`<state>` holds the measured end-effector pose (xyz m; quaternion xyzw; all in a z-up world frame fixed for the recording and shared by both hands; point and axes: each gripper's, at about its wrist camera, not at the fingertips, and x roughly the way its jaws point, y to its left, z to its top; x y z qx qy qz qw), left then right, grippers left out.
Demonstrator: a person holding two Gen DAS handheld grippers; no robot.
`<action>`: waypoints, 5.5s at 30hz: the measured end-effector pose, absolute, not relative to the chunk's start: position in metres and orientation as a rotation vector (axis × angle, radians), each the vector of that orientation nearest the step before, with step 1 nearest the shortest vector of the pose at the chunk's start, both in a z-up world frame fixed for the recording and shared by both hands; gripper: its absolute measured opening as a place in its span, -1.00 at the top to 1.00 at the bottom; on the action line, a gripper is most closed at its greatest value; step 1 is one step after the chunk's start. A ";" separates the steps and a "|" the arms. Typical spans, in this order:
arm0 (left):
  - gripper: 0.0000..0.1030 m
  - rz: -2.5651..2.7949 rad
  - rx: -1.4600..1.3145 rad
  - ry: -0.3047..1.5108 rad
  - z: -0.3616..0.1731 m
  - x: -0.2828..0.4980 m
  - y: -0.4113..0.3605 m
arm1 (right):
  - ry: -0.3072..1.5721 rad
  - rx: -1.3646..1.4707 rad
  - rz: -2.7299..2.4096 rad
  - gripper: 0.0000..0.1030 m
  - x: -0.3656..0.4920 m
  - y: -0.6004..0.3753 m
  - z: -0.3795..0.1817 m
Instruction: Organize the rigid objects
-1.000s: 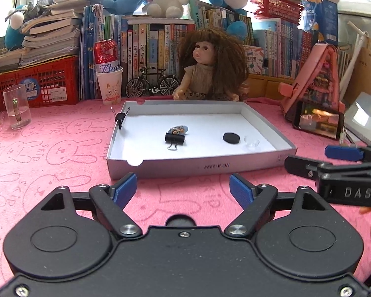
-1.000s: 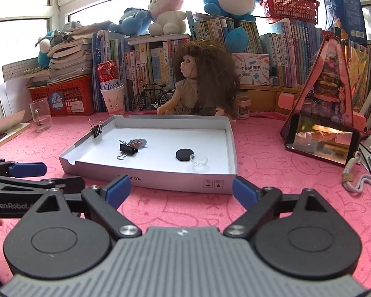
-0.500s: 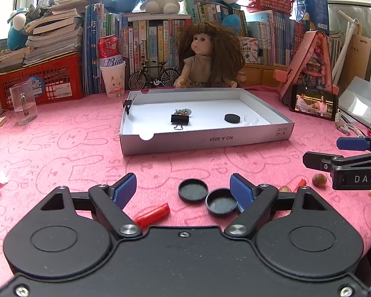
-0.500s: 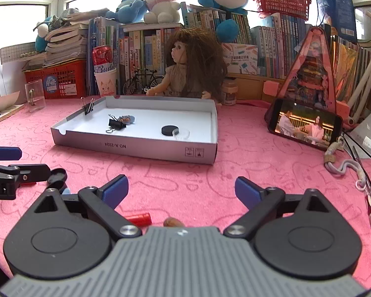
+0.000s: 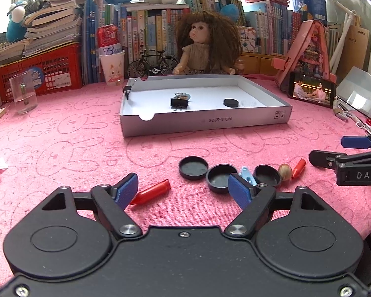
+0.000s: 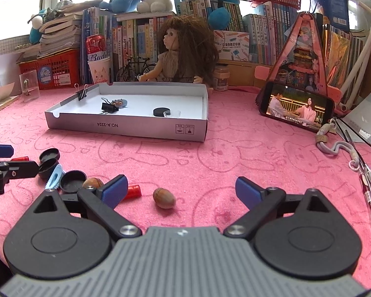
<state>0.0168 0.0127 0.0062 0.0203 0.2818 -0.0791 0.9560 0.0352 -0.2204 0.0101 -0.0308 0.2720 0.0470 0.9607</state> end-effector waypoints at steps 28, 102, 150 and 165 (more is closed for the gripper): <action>-0.36 0.063 -0.114 0.599 -0.001 0.023 0.021 | 0.504 -0.095 0.002 -0.52 0.019 -0.207 -0.003; 0.22 -0.105 -0.073 0.606 0.032 0.193 -0.002 | 0.615 0.113 0.068 0.56 0.179 -0.214 0.026; 0.12 -0.064 -0.029 0.657 0.005 0.216 -0.012 | 0.658 0.103 0.057 0.11 0.200 -0.207 0.012; -0.39 -0.123 0.013 0.600 0.035 0.166 -0.019 | 0.582 0.053 0.091 -0.30 0.163 -0.204 0.032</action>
